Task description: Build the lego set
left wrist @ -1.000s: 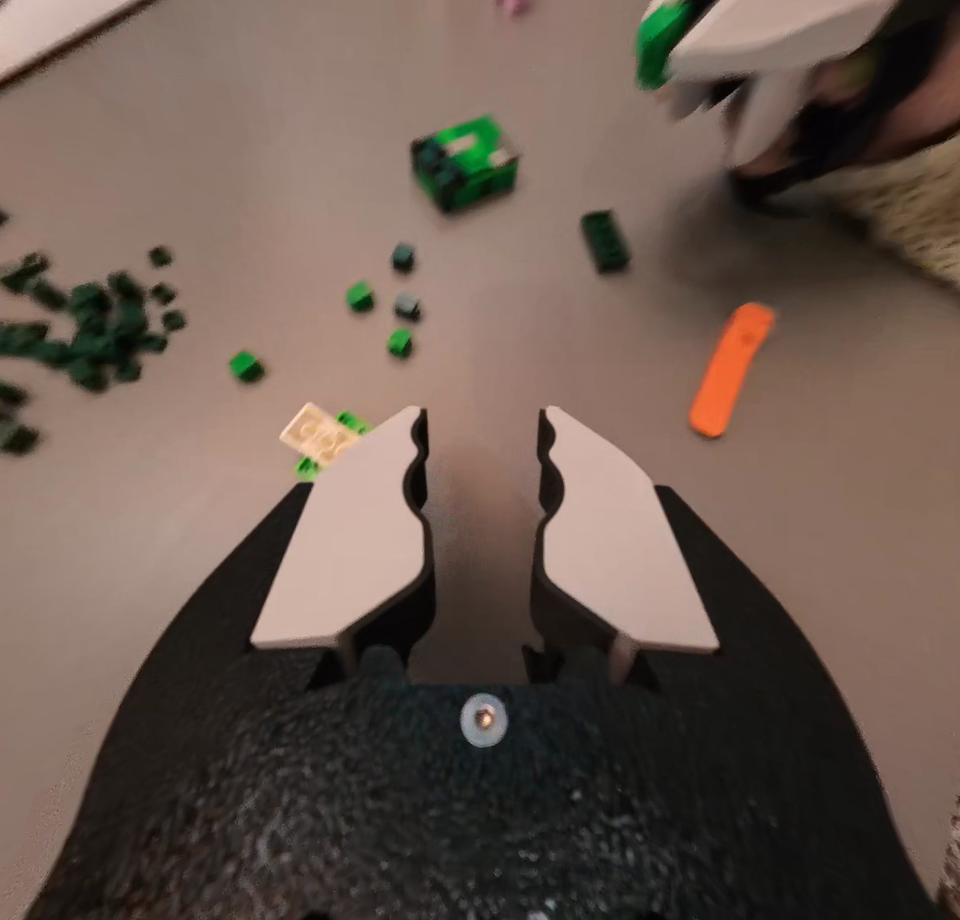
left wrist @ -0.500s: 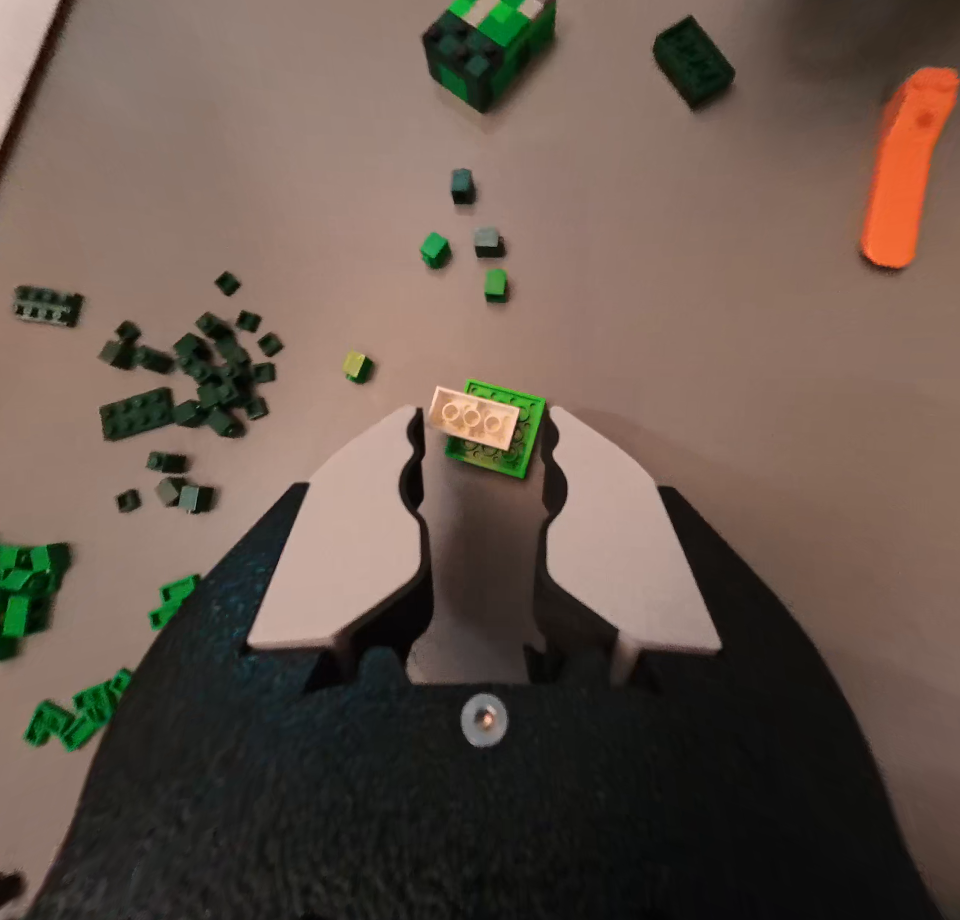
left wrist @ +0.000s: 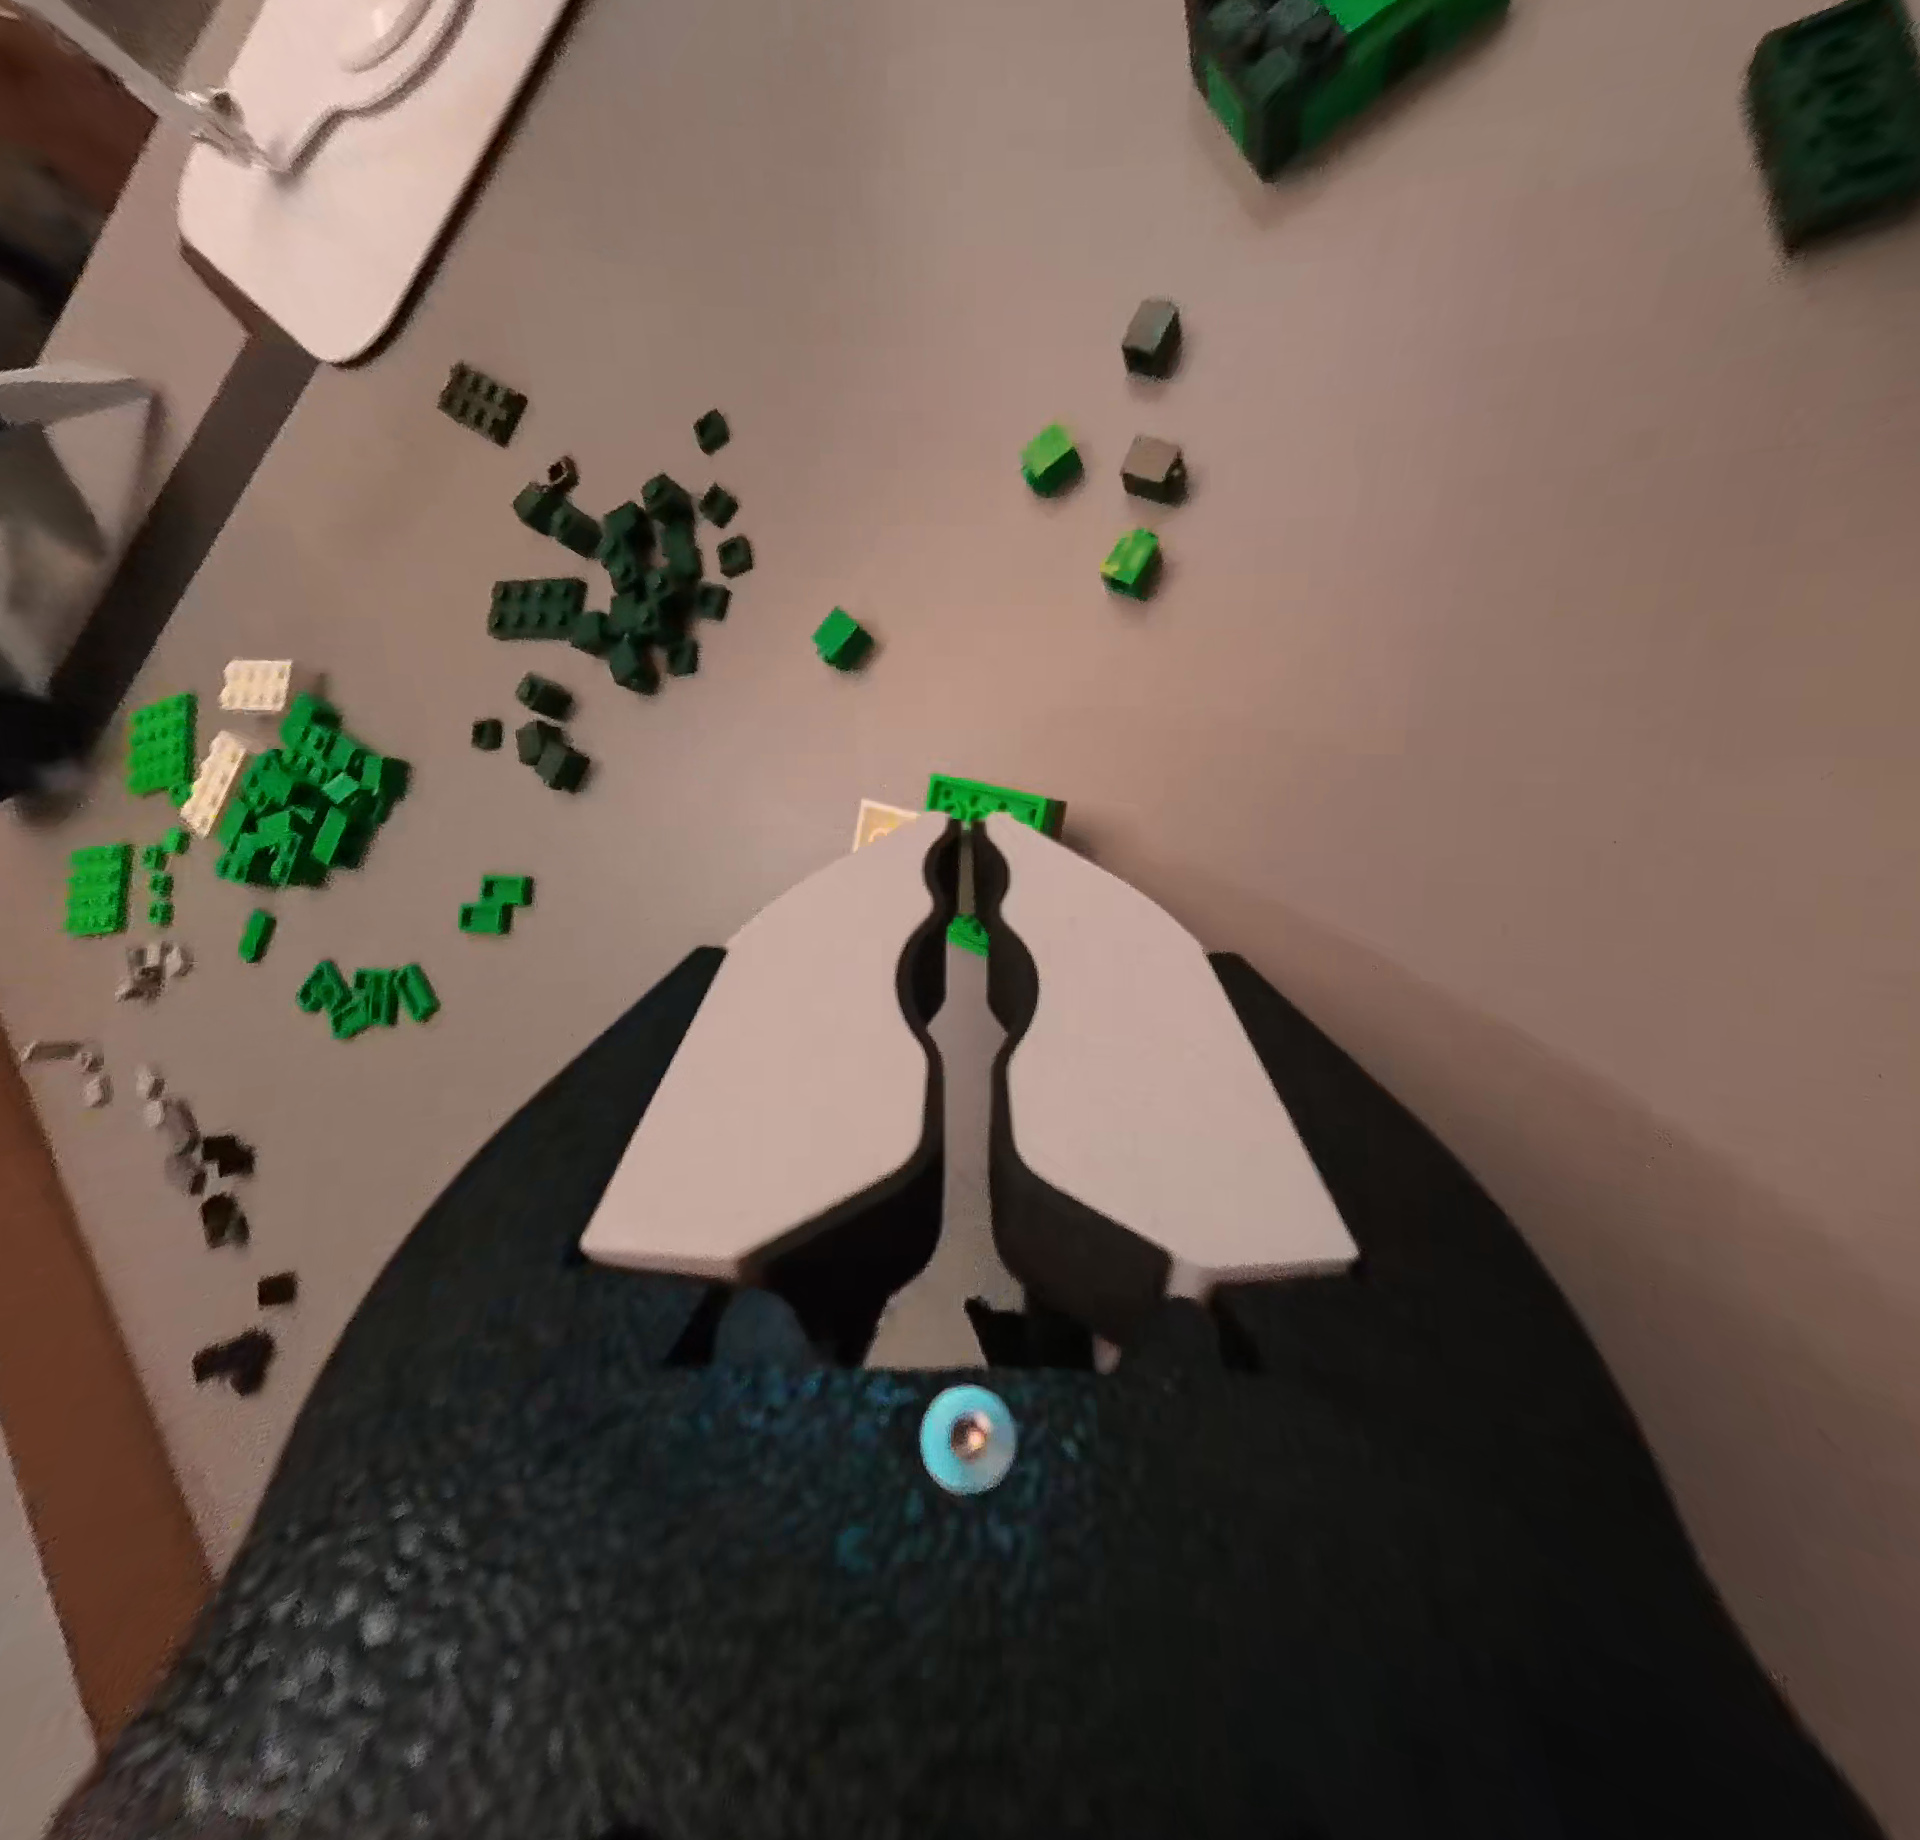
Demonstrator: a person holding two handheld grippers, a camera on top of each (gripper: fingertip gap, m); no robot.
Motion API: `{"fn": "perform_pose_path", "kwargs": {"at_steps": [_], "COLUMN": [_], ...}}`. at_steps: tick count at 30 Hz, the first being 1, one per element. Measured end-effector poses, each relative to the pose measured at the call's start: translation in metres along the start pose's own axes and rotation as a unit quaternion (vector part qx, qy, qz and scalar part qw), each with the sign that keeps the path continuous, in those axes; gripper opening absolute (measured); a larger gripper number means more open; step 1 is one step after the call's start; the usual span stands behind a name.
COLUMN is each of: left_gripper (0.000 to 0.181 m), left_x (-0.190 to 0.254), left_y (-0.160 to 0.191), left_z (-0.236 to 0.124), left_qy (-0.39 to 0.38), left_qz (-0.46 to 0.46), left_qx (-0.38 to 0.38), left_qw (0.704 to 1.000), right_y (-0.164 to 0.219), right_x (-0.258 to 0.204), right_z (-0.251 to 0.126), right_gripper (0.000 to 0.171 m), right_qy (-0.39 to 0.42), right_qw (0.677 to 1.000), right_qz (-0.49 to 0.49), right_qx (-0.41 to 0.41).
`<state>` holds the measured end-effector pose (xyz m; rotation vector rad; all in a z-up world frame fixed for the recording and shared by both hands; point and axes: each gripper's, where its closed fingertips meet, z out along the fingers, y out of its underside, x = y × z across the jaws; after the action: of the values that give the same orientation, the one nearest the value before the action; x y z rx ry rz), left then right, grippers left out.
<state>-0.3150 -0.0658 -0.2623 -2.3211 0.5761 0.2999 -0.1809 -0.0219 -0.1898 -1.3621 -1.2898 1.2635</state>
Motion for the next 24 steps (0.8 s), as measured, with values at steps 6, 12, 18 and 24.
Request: {"fn": "perform_pose_path", "kwargs": {"at_steps": [6, 12, 18, 24], "left_gripper": [0.000, 0.022, 0.033, 0.033], "left_x": [0.016, 0.028, 0.005, 0.005], "left_y": [-0.003, -0.018, -0.012, 0.013], "left_z": [-0.007, -0.012, -0.021, -0.003], "left_qy": [-0.011, -0.010, 0.057, 0.139], "left_qz": [-0.097, -0.020, 0.203, 0.349], "left_qx": [0.007, 0.049, 0.078, -0.003], "left_qw": [0.995, 0.999, 0.974, 0.927], "right_y": [0.001, -0.001, -0.002, 0.001], "right_x": [-0.001, 0.002, 0.004, 0.001], "right_z": [0.001, -0.001, -0.002, 0.000], "right_gripper": [0.008, 0.008, 0.008, 0.008], "right_qy": [0.000, 0.003, 0.000, 0.000], "right_qw": [1.000, 1.000, 1.000, 1.000], "right_qz": [-0.005, 0.000, 0.010, -0.002], "right_qx": [-0.002, 0.003, 0.007, -0.003]}}
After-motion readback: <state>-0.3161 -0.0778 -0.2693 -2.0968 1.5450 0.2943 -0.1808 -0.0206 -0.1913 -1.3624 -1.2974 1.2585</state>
